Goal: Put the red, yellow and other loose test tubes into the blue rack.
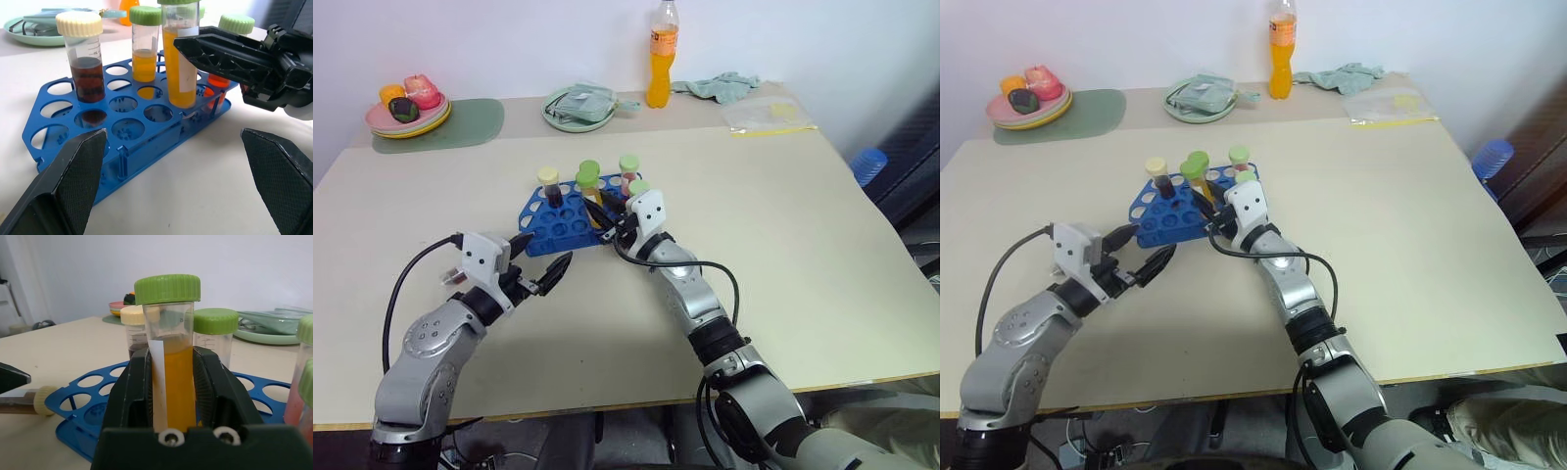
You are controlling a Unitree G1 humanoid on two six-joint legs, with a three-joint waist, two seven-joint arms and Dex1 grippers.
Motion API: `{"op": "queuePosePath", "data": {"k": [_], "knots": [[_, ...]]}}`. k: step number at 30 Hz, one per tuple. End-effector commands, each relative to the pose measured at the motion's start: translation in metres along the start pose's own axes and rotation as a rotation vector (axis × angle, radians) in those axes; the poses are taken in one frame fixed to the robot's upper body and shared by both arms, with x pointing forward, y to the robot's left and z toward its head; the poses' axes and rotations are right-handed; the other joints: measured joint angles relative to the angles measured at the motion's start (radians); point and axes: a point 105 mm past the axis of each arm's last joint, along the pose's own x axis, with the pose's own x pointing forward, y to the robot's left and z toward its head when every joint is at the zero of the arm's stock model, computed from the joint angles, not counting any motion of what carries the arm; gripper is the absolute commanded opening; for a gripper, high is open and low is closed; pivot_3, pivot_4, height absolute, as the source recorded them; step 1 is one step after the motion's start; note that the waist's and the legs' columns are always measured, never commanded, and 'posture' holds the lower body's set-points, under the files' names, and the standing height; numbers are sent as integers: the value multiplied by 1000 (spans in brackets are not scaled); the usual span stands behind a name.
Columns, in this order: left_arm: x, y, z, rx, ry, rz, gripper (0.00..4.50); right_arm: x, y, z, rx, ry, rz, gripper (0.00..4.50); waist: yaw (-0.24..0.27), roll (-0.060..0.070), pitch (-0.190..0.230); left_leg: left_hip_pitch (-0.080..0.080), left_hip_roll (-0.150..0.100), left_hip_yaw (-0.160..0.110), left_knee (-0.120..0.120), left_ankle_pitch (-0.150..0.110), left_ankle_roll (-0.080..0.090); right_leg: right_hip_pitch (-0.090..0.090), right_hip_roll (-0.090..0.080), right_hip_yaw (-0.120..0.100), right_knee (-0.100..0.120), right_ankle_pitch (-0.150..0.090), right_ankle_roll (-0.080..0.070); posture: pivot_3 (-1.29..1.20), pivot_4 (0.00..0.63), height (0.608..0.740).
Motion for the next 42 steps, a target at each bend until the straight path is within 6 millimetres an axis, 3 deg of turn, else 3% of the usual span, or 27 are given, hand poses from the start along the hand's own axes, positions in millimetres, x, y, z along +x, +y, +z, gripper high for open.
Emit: {"op": "queuePosePath", "data": {"k": [1, 3, 10, 12, 14, 17, 25, 32, 37, 40, 42], "knots": [[-3, 2, 10, 32, -34, 11, 4500, 5, 3, 33, -6, -131, -6, 2738, 0, 0, 0, 0, 0, 0, 0, 0, 0, 0, 0, 0, 0, 0, 0, 0, 150, 740], [-5, 11, 10, 47, -24, 46, 4500, 6, 4, 48, -18, -179, -5, 3702, 0, 0, 0, 0, 0, 0, 0, 0, 0, 0, 0, 0, 0, 0, 0, 0, 150, 740], [-17, 38, 26, 51, 11, 79, 4500, 0, 9, 94, -56, -270, 43, 3702, 1, 0, 0, 0, 0, 0, 0, 0, 0, 0, 0, 0, 1, 0, 0, 0, 150, 740], [-20, 57, 30, 90, 78, 127, 4500, -5, 12, 101, -74, -261, 87, 3702, 1, 0, 0, 0, 0, 0, 0, 0, 0, 0, 0, 0, 1, 0, 0, 0, 150, 740], [-22, 78, 35, 161, 165, 194, 4500, -11, 15, 100, -95, -206, 145, 3702, 4, 0, 0, 0, 0, -1, 0, 0, 0, 0, 0, 0, 2, 0, 0, 0, 150, 740], [-26, 104, 26, 227, 449, 240, 4500, -25, 14, 92, -127, -106, 205, 3702, 3, 0, 0, 0, -1, -1, 0, 0, 0, 0, 0, -1, 2, 0, 0, 0, 150, 740], [-28, 123, 21, 252, 887, 32, 4500, -62, 12, 74, -204, 55, 331, 3702, -4, 1, 1, 1, 0, 4, -1, 0, 0, -1, 1, -1, 3, -1, 0, 0, 150, 740], [1, 136, 5, 267, 1069, -96, 4500, -70, 19, 67, -234, 89, 365, 3702, 4, -1, 1, 1, 0, 5, 0, 0, 0, 0, 1, -1, 3, -1, 0, 0, 150, 740], [9, 139, -6, 291, 1176, -175, 4500, -72, 21, 66, -242, 89, 345, 3702, -3, -3, 2, 0, 0, 4, 1, 0, 0, -1, 1, -2, 4, -1, 1, 0, 150, 740], [10, 142, -9, 301, 1212, -183, 3640, -74, 22, 65, -240, 93, 335, 3770, -3, -3, 2, 0, 0, 4, 1, 0, 0, -2, 1, -2, 6, -1, 1, 0, 150, 740], [10, 144, -9, 308, 1219, -190, 2694, -76, 22, 64, -234, 102, 335, 3770, -3, -3, 2, 0, 0, 5, 1, 0, 0, -2, 1, -1, 6, -1, 1, 0, 150, 740]]}}
